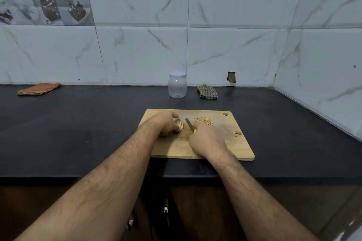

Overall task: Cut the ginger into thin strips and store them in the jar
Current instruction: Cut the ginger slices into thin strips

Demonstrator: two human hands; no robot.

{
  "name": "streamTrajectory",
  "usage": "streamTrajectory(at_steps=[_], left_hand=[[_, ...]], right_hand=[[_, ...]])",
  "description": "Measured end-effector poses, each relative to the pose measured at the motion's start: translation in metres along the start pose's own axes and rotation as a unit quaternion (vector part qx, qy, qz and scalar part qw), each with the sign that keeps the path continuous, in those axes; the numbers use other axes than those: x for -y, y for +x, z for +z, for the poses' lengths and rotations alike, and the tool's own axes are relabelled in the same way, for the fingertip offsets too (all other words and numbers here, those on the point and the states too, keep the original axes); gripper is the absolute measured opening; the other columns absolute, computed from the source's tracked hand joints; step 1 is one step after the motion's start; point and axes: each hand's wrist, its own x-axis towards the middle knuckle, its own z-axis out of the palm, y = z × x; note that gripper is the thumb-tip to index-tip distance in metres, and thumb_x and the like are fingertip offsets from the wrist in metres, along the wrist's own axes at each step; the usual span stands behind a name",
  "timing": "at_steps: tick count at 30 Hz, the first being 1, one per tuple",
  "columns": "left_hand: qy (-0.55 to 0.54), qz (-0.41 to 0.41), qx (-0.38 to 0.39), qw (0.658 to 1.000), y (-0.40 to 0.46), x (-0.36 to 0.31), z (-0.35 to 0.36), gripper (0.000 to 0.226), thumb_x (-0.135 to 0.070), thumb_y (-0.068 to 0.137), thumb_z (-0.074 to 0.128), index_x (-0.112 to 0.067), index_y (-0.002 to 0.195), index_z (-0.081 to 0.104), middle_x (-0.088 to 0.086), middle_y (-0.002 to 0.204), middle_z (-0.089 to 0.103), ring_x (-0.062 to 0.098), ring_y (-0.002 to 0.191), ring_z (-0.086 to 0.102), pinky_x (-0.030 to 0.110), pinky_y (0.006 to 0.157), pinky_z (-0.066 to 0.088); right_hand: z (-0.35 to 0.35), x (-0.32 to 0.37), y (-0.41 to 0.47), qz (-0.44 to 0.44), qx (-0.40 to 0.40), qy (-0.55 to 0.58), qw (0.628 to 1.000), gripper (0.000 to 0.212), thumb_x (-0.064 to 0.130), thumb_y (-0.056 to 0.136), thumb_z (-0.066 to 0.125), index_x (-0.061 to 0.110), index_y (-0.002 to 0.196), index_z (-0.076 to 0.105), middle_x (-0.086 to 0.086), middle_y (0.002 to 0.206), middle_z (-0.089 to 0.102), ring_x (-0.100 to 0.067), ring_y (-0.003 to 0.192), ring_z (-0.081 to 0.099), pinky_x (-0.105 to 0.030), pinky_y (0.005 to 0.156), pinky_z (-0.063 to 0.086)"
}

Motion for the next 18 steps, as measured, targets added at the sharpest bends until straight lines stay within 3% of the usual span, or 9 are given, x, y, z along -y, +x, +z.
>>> streamTrajectory(at_steps=[3, 7, 11, 15, 18], left_hand=[[0.005, -0.013, 0.026, 1.0, 0.007, -0.003, -0.004, 0.057, -0.019, 0.087, 0.073, -0.03, 0.138, 0.052, -0.001, 0.085, 0.055, 0.013, 0.067, 0.051, 0.021, 0.055, 0.05], [0.026, -0.018, 0.042, 0.999, 0.007, -0.005, -0.01, 0.064, -0.023, 0.087, 0.073, -0.037, 0.143, 0.044, 0.0, 0.091, 0.054, 0.014, 0.067, 0.056, 0.02, 0.051, 0.051], [0.032, -0.018, 0.044, 0.998, 0.005, -0.006, -0.013, 0.055, -0.027, 0.088, 0.073, -0.037, 0.137, 0.05, 0.001, 0.093, 0.053, 0.014, 0.065, 0.058, 0.02, 0.049, 0.05], [-0.014, -0.011, 0.039, 0.999, 0.005, 0.0, -0.01, 0.05, -0.025, 0.082, 0.078, -0.032, 0.127, 0.058, 0.002, 0.094, 0.054, 0.016, 0.073, 0.058, 0.027, 0.066, 0.06], [-0.034, -0.008, 0.03, 0.999, 0.001, 0.002, -0.008, 0.047, -0.023, 0.08, 0.08, -0.028, 0.121, 0.057, 0.002, 0.093, 0.054, 0.015, 0.076, 0.055, 0.026, 0.061, 0.057]], right_hand=[[0.001, -0.002, 0.002, 0.004, 0.001, -0.001, 1.0, 0.052, 0.013, 0.09, 0.046, 0.022, 0.141, 0.051, -0.002, 0.132, 0.061, -0.024, 0.12, 0.055, -0.035, 0.093, 0.048], [0.005, -0.002, 0.001, 0.002, -0.02, -0.01, 1.0, 0.047, 0.014, 0.087, 0.048, 0.024, 0.132, 0.057, -0.001, 0.119, 0.066, -0.024, 0.109, 0.059, -0.034, 0.081, 0.05], [0.009, -0.005, 0.0, -0.001, -0.037, -0.029, 0.999, 0.044, 0.014, 0.088, 0.05, 0.024, 0.13, 0.056, -0.001, 0.114, 0.066, -0.024, 0.104, 0.06, -0.031, 0.072, 0.044], [0.011, -0.004, -0.001, -0.001, -0.045, -0.029, 0.999, 0.046, 0.018, 0.092, 0.05, 0.025, 0.137, 0.052, 0.0, 0.119, 0.066, -0.024, 0.109, 0.059, -0.033, 0.079, 0.047], [0.01, -0.003, -0.002, -0.001, -0.048, -0.026, 0.999, 0.046, 0.019, 0.092, 0.05, 0.026, 0.138, 0.052, 0.0, 0.118, 0.067, -0.023, 0.107, 0.06, -0.033, 0.081, 0.049]])
